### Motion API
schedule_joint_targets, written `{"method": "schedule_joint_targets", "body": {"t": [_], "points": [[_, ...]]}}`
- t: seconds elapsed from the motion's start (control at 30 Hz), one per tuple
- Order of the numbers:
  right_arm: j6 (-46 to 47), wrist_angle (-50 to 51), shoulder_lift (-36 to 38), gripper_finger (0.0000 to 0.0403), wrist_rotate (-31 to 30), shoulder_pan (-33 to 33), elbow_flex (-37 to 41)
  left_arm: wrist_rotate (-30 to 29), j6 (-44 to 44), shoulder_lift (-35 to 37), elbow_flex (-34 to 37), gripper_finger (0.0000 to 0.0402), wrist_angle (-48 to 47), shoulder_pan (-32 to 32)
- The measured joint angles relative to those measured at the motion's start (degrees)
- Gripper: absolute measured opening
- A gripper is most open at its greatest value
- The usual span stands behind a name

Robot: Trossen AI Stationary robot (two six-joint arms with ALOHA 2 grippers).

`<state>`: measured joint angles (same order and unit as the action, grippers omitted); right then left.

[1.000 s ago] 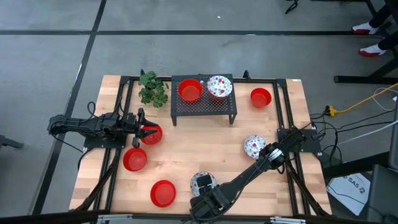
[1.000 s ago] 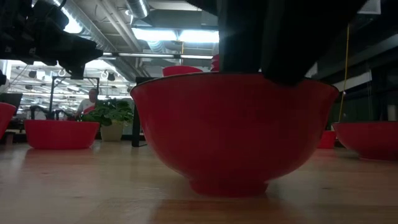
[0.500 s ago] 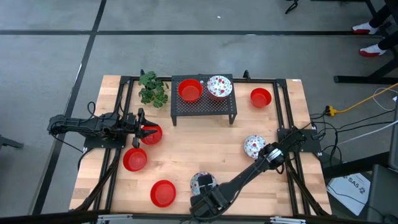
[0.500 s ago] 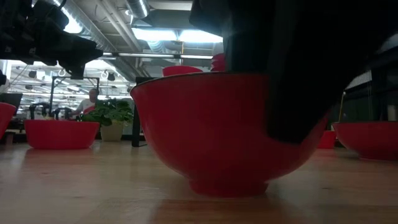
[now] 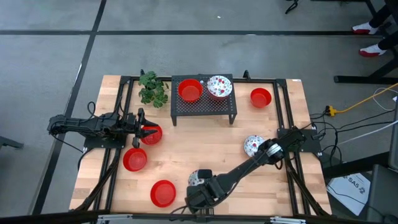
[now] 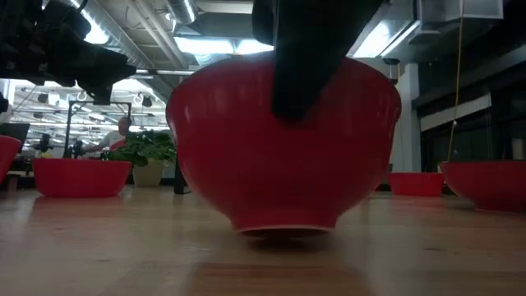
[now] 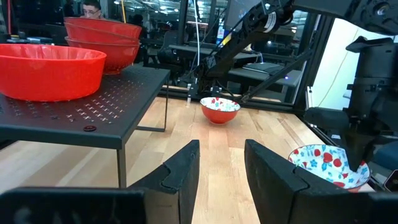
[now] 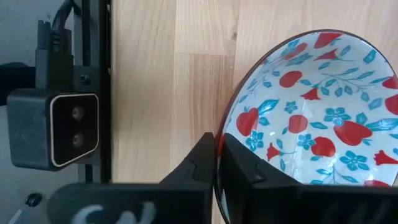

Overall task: Pick & Place Mini bowls
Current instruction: Stack the bottom white bowl on the top of the white bowl on the shelf

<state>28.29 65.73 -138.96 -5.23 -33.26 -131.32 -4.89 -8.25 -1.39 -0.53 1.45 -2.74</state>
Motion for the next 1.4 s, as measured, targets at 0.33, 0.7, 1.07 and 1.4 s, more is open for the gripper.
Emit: {"method": "schedule_joint_targets", "body": {"t": [0.33,0.7,1.07,1.4], "points": [[0.1,1.4,0.5,0.0012,2.3,0.1,-3.2,0.0,0.0,0.0,0.0,0.0123,0.0,0.0],[0.2,1.6,2.6,0.0012,2.9,-0.5,-3.5,0.0,0.0,0.0,0.0,0.0123,0.0,0.0],[0.1,0.4,7.0,0.0012,2.3,-0.7,-3.6,0.0,0.0,0.0,0.0,0.0123,0.0,0.0],[0.0,-0.3,11.1,0.0012,1.0,-0.7,-3.6,0.0,0.0,0.0,0.0,0.0123,0.0,0.0]]}}
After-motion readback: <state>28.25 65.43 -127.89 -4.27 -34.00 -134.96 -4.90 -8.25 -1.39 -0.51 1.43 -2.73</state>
